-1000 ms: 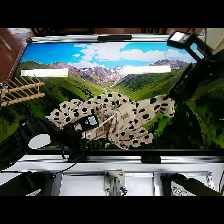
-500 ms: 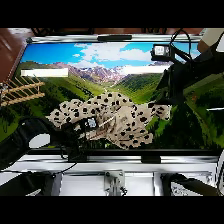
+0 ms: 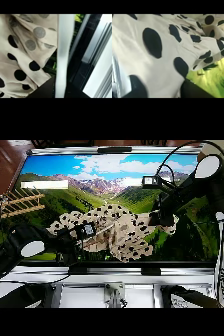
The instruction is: Fold the shirts.
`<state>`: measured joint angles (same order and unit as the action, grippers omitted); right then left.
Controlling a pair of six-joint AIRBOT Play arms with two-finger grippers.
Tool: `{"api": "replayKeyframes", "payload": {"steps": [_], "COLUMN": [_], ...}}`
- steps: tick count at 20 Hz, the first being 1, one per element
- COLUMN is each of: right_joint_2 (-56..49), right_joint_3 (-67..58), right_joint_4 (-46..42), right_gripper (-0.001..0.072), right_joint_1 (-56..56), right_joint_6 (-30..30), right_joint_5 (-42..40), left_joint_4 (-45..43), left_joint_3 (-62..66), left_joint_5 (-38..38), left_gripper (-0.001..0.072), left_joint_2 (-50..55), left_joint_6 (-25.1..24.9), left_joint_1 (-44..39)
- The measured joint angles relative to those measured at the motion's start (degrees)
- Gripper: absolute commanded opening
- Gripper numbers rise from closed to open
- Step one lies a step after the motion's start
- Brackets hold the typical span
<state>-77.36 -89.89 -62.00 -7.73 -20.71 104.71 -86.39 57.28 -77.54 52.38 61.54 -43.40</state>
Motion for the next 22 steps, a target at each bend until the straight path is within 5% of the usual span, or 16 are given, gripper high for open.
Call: {"api": "replayKeyframes", "payload": {"steps": [3,4,5,6,7,15,22], "right_joint_2": [0.13,0.2,0.24,0.26,0.57,4.22,7.91], "right_joint_3": [0.63,0.74,0.85,0.96,0.98,1.03,1.03], "right_joint_4": [-0.7,-0.74,-0.74,0.94,1.42,-0.59,-3.37], "right_gripper": [0.0057,0.0056,0.0056,0.0054,0.0054,0.0051,0.0052], "right_joint_1": [-1.36,-2.05,-2.64,-3.26,-3.72,-4.04,-4.09], "right_joint_6": [-1.25,-1.86,-2.56,-3.67,-3.93,-11.67,-18.75], "right_joint_5": [-0.15,-0.28,-0.2,-0.66,-0.76,0.35,0.13], "left_joint_4": [-1.03,-1.51,-1.51,0.2,0.44,-10.19,-7.06], "left_joint_3": [0.2,0.26,0.28,0.61,0.57,0.57,-2.19], "left_joint_5": [1.92,2.47,2.86,8.04,8.72,5.14,4.24], "left_gripper": [0.0053,0.0124,0.0429,0.066,0.0712,0.0712,0.071], "left_joint_2": [0.24,0.35,0.61,0.79,0.85,0.07,1.51], "left_joint_6": [-1.46,-1.81,-1.55,-1.31,-1.38,-1.55,9.55], "left_joint_1": [1.55,2.21,2.84,3.41,3.85,7.43,14.69]}}
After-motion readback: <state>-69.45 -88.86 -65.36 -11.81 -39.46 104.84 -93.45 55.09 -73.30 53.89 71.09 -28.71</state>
